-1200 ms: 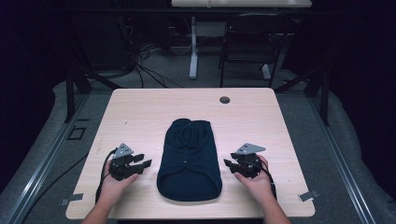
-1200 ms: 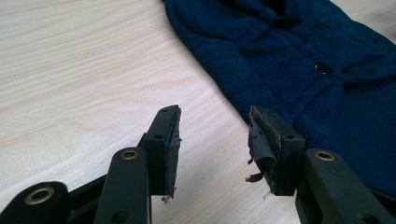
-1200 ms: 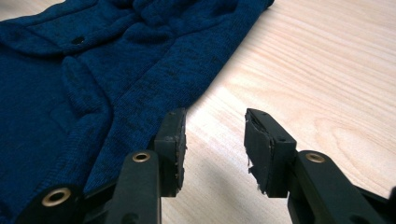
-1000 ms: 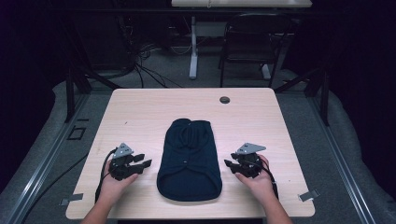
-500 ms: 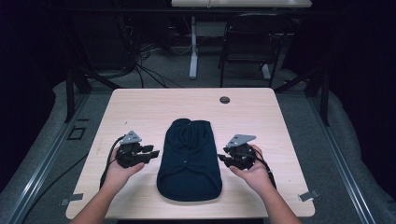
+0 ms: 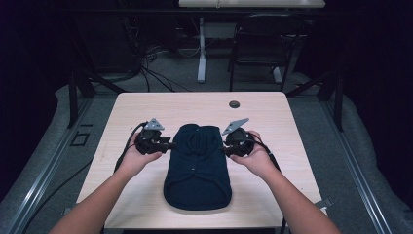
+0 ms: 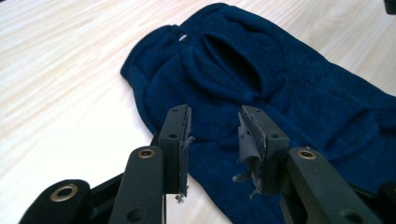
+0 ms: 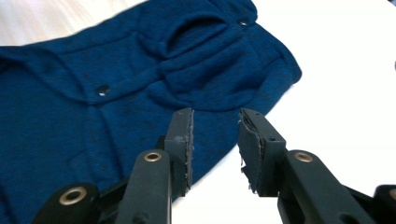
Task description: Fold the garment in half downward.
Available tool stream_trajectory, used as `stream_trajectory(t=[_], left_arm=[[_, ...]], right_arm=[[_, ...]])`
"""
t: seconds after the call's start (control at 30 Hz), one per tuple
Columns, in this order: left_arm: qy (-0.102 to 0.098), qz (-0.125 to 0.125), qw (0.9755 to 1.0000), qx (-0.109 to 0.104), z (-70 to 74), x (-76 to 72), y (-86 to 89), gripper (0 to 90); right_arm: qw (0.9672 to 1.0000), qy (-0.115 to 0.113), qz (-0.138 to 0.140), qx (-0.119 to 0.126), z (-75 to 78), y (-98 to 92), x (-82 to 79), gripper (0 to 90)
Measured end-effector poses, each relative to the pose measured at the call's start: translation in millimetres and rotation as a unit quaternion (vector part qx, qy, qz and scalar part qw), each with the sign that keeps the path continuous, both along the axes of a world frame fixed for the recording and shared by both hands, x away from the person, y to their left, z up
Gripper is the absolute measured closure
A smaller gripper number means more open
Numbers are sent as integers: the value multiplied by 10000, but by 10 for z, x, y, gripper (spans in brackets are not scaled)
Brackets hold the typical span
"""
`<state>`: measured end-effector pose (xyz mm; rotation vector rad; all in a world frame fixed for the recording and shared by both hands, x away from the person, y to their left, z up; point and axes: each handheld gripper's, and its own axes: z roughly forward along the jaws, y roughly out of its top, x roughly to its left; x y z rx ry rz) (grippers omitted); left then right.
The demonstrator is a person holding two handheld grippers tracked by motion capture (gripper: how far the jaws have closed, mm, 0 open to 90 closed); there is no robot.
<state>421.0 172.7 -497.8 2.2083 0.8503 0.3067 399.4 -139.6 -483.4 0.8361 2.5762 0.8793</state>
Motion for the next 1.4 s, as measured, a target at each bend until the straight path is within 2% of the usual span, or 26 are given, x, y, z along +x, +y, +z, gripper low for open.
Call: stream_trajectory(t=[0.03, 0.13, 0.33, 0.4, 0.57, 0.63, 0.67, 0.7, 0.8, 0.9, 1.03, 1.07, 1.17, 1.33, 1.4], left_arm=[[4, -31, 10000, 75, 7, 38, -12, 635], [60, -78, 9999, 127, 39, 163, -43, 640], [-65, -158, 9991, 386, 150, 353, -118, 641], [-49, -198, 9986, 487, 178, 411, -155, 641], [-49, -233, 9983, 528, 192, 533, -244, 641], [-32, -245, 9977, 635, 160, 585, -284, 641], [-29, -260, 9970, 724, 139, 617, -308, 641], [-11, -266, 9969, 736, 120, 643, -323, 641], [-69, -212, 9967, 778, 58, 713, -363, 641], [-39, -234, 9965, 800, 8, 759, -375, 641], [63, -156, 9951, 972, -180, 843, -422, 651], [85, -178, 9949, 989, -208, 854, -432, 656], [94, -162, 9946, 1025, -288, 865, -466, 702], [221, -146, 9942, 1041, -395, 866, -507, 721], [247, -165, 9938, 1067, -437, 851, -522, 726]], right_arm=[[10000, 7, 9, -65, 6, 10, 40, 652], [9998, 28, 42, -208, 31, 49, 156, 656], [9987, 28, 81, -506, 91, 147, 375, 660], [9985, 51, 93, -539, 113, 170, 444, 663], [9985, 13, 74, -539, 171, 228, 609, 667], [9985, 39, 38, -547, 162, 244, 674, 666], [9977, 20, 59, -674, 162, 252, 707, 666], [9972, 20, 87, -742, 143, 263, 747, 666], [9971, 50, 54, -756, 83, 302, 816, 663], [9968, 90, 56, -789, 35, 334, 855, 660], [9937, 300, -31, -1080, -156, 423, 946, 630], [9936, 329, -45, -1082, -197, 439, 955, 630], [9919, 438, 23, -1195, -285, 480, 965, 713], [9924, 443, -51, -1145, -399, 513, 977, 758], [9931, 548, -94, -1036, -472, 513, 974, 775]])
